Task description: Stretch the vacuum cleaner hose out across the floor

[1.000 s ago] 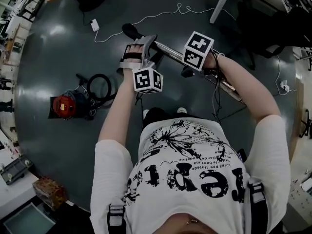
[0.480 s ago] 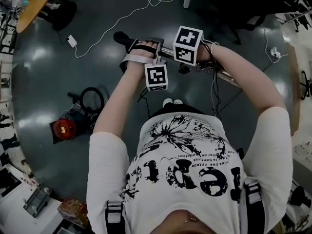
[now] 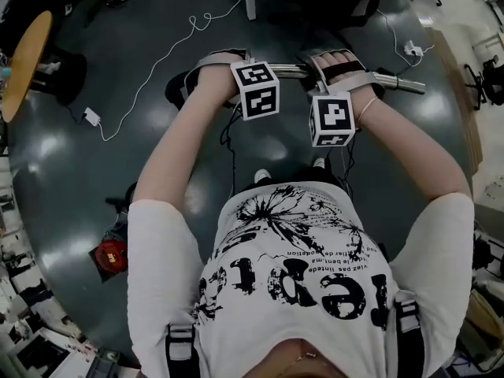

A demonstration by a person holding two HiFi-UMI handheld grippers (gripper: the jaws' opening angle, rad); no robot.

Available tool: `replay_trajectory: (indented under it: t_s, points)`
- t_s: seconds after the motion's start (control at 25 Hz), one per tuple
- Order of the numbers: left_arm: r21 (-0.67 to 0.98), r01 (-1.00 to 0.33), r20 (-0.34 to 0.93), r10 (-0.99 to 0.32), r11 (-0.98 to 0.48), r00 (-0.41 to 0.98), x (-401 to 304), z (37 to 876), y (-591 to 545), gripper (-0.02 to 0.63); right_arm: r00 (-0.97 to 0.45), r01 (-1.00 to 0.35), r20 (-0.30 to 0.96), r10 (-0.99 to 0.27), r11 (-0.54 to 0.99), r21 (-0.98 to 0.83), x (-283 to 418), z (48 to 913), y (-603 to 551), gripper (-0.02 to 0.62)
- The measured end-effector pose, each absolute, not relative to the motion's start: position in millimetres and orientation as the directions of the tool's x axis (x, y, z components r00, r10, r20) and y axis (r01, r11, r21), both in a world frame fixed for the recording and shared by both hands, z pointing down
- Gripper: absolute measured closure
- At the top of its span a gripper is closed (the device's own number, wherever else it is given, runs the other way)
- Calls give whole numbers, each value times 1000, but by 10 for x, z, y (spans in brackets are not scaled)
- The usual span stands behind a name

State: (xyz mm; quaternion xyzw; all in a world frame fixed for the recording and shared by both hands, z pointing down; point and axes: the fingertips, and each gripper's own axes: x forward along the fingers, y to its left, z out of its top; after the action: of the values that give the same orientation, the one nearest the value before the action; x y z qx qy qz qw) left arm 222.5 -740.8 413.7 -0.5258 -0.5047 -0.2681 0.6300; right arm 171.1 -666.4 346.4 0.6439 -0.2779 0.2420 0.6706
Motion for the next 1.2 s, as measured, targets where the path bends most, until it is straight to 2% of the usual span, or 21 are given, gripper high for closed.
replay_trajectory:
  t_s: [0.16,0.32,0.48,0.56,0.64,0.8,0.88,1.0,1.16,1.2]
  points:
    - [-193,913,971,207,359,124,2065,3954,-6758,486,857,-514,511,70,189,836,1630,3136,-5913,354]
    - [-29,923,972,228,383,-64,1850,3793,-5902,486,896,-442,422,140,188,877,1748,3024,-5058,356]
    - [159,908,948,196,388,-250,1501,3894,-5078,488,878,-473,450,162,145,869,1769,3122,-4155,359]
    - [261,884,923,168,388,-346,1274,3972,-4721,489,870,-490,467,157,187,851,1684,3180,-3693,450]
    - [374,850,872,171,372,-458,1036,4009,-4365,489,858,-513,500,112,194,836,1541,3282,-3341,500]
    - [547,751,746,191,370,-638,611,4046,-3728,489,788,-615,600,136,227,755,1213,3504,-2619,503]
    - [556,737,738,180,385,-651,488,4125,-3469,489,747,-664,644,162,220,714,1084,3591,-2345,503]
    - [484,780,784,200,397,-588,470,4290,-3002,489,702,-711,682,206,253,656,1049,3677,-1908,503]
    - [296,887,855,316,355,-412,484,4624,-2520,488,644,-762,730,227,271,588,974,3952,-1490,505]
    - [227,915,867,360,333,-346,547,4716,-2417,462,628,-776,743,230,256,577,981,4034,-1383,505]
